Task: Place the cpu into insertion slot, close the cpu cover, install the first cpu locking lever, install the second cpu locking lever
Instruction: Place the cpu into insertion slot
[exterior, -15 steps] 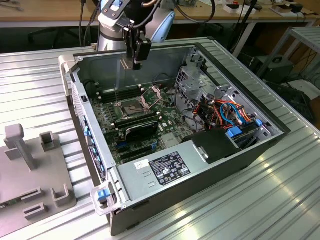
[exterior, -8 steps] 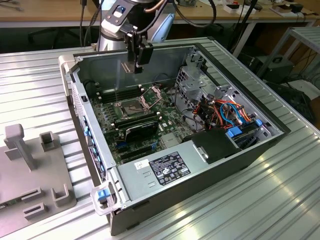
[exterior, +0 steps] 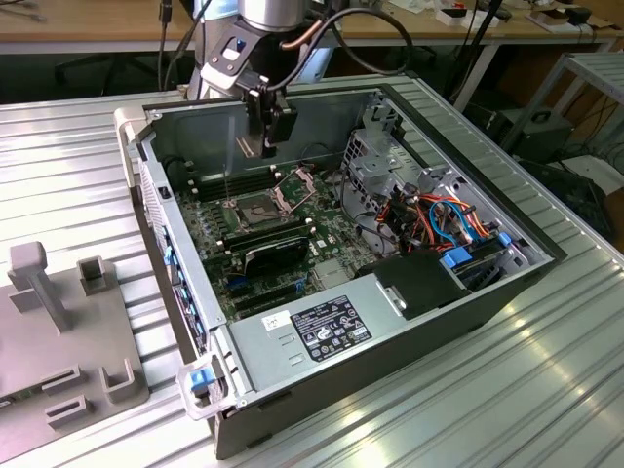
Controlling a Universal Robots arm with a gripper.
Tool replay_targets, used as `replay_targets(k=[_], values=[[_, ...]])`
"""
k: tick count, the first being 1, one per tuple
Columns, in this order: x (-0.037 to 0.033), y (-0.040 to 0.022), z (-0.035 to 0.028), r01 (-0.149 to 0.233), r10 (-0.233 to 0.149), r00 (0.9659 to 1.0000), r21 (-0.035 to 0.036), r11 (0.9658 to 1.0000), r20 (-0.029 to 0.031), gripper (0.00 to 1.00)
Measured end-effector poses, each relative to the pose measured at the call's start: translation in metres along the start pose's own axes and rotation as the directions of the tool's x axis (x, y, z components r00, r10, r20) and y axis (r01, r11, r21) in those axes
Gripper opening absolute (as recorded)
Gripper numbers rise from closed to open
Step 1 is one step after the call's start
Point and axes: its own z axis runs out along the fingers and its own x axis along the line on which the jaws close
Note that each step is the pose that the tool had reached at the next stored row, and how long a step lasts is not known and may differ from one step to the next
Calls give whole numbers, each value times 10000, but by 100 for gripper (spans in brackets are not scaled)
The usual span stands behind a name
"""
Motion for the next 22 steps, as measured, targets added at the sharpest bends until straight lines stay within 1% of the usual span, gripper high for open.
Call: replay_targets(k=[5,8,13,22], values=[[-10,-2,57,24,-24,10000,0,10000,6,55],[-24,-3,78,27,-27,10000,0,10000,5,55],[-25,-3,90,28,-28,10000,0,10000,11,55],[-25,-4,91,27,-27,10000,0,10000,11,55]])
